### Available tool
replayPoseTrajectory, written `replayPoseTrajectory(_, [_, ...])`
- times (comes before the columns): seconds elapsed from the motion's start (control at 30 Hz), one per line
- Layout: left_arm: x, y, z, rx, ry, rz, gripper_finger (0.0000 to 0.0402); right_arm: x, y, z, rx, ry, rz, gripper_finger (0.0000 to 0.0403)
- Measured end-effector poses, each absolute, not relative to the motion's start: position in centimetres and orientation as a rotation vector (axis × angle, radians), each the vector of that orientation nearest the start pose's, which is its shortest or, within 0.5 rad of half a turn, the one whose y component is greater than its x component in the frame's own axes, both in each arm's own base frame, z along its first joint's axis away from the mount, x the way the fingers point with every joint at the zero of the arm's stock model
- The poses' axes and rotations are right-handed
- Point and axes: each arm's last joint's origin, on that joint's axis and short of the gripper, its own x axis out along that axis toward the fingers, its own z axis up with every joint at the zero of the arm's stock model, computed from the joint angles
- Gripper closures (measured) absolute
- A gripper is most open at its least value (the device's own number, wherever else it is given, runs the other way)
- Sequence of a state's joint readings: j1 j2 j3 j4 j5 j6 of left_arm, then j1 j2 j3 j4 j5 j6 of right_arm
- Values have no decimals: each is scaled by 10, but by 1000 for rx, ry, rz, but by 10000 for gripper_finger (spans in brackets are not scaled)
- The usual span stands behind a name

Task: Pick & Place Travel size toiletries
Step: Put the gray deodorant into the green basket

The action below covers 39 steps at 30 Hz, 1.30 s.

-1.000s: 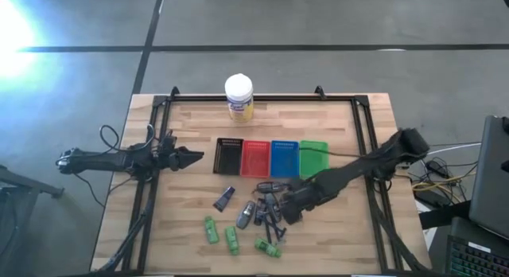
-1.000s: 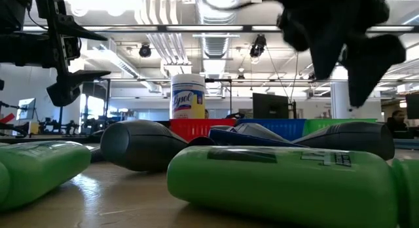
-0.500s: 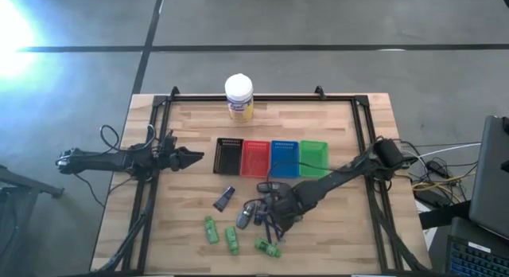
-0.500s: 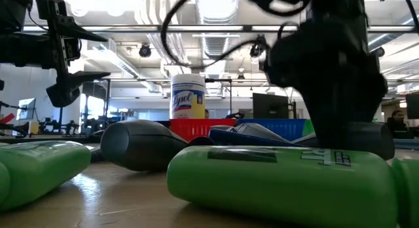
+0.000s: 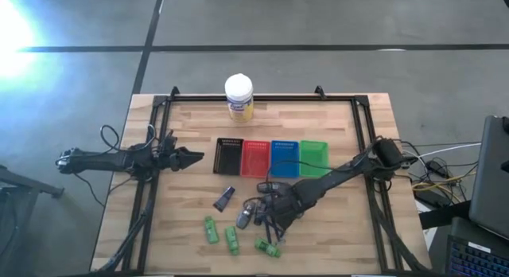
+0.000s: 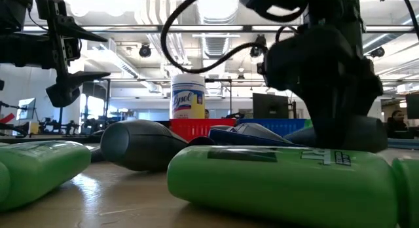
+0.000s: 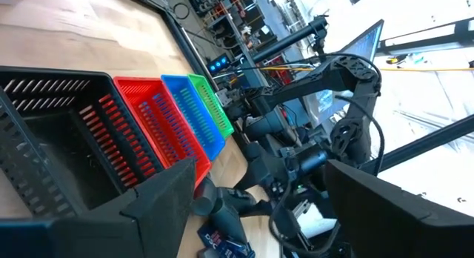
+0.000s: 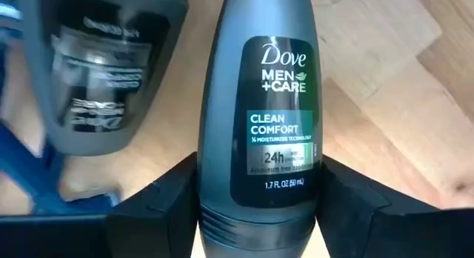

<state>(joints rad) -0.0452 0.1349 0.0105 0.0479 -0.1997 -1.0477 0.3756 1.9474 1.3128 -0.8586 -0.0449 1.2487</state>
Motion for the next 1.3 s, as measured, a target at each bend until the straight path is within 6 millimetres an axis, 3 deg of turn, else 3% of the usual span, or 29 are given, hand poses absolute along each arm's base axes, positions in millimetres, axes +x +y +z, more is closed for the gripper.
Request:
replayPoseTrajectory(0.13, [105, 1, 161, -1029, -11, 180, 99, 328, 136, 176, 834, 1389, -617, 201])
replayPoseTrajectory(0.23, [105, 1, 161, -1029, -11, 180, 99, 318, 139, 205, 903, 1334, -654, 201])
replayPoseTrajectory(0.37, [105, 1, 161, -1028, -12, 180, 99, 294, 133, 248, 986, 1199, -842, 201])
replayPoseTrajectory(0.5, [105, 1, 161, -1009, -12, 181, 99, 266, 109, 285, 1110, 975, -1026, 201])
replayPoseTrajectory(0.6, [105, 1, 161, -993, -19, 192, 99, 251, 80, 294, 1145, 889, -1141, 201])
replayPoseTrajectory(0.7, [105, 2, 161, -980, -35, 219, 99, 248, 50, 293, 1135, 894, -1164, 201])
replayPoseTrajectory(0.9, [105, 3, 161, -978, -50, 243, 99, 251, 4, 263, 1077, 1046, -1178, 201])
replayPoseTrajectory(1.17, [105, 3, 161, -984, -50, 244, 99, 248, -11, 215, 1131, 1132, -1141, 197])
replayPoseTrajectory(1.3, [105, 3, 161, -985, -50, 244, 99, 243, -11, 201, 1142, 1128, -1190, 182])
